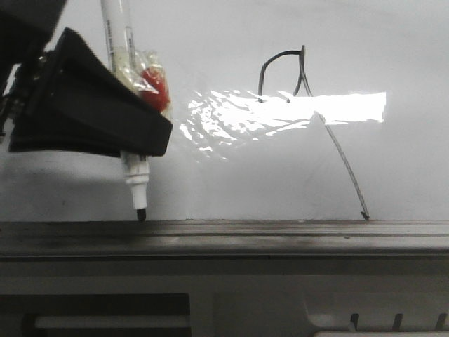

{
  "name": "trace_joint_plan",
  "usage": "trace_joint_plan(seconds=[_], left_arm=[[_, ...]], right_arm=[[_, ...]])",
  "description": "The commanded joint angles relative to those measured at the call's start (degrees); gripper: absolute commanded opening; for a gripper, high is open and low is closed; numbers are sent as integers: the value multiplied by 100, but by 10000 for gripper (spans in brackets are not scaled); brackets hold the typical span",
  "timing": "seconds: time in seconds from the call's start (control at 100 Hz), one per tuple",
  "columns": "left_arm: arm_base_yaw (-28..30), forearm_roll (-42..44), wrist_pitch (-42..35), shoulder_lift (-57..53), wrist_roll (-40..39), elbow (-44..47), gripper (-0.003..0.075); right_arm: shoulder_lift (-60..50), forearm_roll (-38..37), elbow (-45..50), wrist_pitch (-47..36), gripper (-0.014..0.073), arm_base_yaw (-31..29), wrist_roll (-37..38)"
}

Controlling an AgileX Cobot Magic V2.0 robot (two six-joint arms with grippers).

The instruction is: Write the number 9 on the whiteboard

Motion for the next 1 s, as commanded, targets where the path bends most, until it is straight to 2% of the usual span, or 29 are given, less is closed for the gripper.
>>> trace_joint_plan(seconds=[0.0,0.11,0.21,0.68,0.83,0.99], left_arm=[[-340,827,-629,-78,-1250,-363,-20],[-463,2074,-1044,-46,-2814,-418,-20],[-451,2714,-1149,71,-3408,-432,-20],[-451,3184,-1600,1058,-3409,-1311,-20],[-416,3184,-1933,1328,-3453,-1348,-20],[-349,3231,-1863,1360,-3527,-1348,-20]], right_arm=[[-75,147,-36,-265,-69,-101,-68],[-75,335,89,-245,-69,-112,-68],[-75,335,161,-232,-69,-112,-68],[-75,335,177,-280,-69,-112,-68],[-75,335,177,-280,-69,-112,-68],[-75,335,177,-280,-69,-112,-68]])
